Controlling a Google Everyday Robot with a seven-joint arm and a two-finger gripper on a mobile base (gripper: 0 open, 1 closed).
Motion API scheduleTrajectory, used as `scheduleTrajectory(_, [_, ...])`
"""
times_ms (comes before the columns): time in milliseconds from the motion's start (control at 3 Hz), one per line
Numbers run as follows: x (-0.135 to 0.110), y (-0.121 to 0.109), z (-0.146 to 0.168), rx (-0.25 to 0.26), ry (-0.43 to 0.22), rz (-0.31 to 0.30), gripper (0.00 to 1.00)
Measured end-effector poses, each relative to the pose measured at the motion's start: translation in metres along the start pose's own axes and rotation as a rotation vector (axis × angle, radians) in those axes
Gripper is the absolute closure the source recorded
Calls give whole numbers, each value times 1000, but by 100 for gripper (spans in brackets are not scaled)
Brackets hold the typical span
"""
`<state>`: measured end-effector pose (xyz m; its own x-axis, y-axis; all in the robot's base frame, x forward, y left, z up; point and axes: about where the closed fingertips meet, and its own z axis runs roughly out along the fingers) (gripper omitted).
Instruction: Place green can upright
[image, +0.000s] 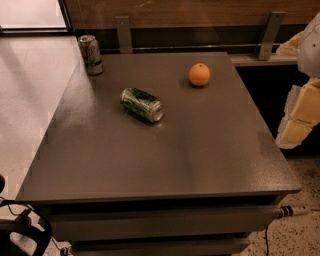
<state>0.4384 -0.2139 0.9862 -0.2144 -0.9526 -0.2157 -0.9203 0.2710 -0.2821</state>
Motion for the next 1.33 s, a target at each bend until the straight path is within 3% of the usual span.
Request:
scheduleTrajectory(667, [-4,-8,-6,15,-24,24,0])
scheduleTrajectory(1000, [-28,-29,-13,22,-67,76,0])
scheduleTrajectory(1333, [-74,-51,-11,-10,-145,175,0])
